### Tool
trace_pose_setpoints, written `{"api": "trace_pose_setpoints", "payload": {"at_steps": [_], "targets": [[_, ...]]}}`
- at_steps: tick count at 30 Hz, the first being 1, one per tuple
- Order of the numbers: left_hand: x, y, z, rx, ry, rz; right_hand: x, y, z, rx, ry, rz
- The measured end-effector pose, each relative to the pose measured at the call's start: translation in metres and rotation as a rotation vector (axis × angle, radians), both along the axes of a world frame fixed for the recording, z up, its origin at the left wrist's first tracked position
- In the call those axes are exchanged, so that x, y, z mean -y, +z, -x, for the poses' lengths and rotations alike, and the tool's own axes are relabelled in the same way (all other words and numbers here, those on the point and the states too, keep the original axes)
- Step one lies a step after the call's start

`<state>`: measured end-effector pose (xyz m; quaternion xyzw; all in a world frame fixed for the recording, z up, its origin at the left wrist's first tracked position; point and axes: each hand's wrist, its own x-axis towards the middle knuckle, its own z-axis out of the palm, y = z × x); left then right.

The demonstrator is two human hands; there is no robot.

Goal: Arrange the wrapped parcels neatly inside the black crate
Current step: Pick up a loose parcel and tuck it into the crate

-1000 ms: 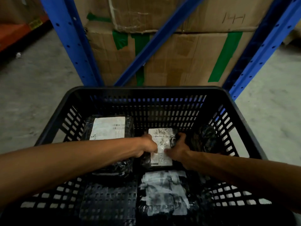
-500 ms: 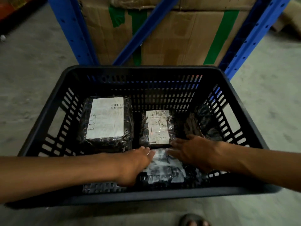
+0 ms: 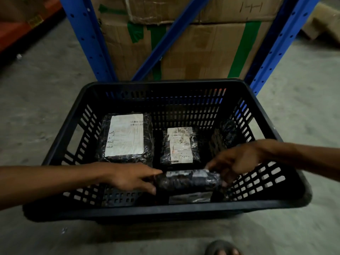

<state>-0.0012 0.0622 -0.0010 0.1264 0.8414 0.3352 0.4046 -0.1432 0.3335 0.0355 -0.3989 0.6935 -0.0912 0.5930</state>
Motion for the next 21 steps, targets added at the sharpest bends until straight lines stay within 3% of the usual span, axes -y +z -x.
{"api": "trace_pose_setpoints", "payload": {"at_steps": [4,7,10,13,15,21], "targets": [[0.034,0.037,-0.006,0.279,0.481,-0.416,-0.009,0.029,0.026,0.422,-0.555,0.07],[0.031,0.058,0.017,0.296,0.872,-0.644,0.002,0.037,0.031,0.605,-0.822,0.132],[0.006,0.072,0.056,0.244,1.059,-0.513,0.015,0.03,0.03,0.578,-1.101,0.222],[-0.017,0.073,0.081,0.099,1.083,-0.348,0.033,0.015,0.025,0.361,-1.18,0.365],[-0.031,0.06,0.092,0.002,1.084,-0.187,0.042,0.001,0.027,0.318,-1.294,0.45],[-0.055,0.007,0.115,-0.015,1.183,0.005,0.053,-0.045,0.04,0.169,-1.413,0.408]]}}
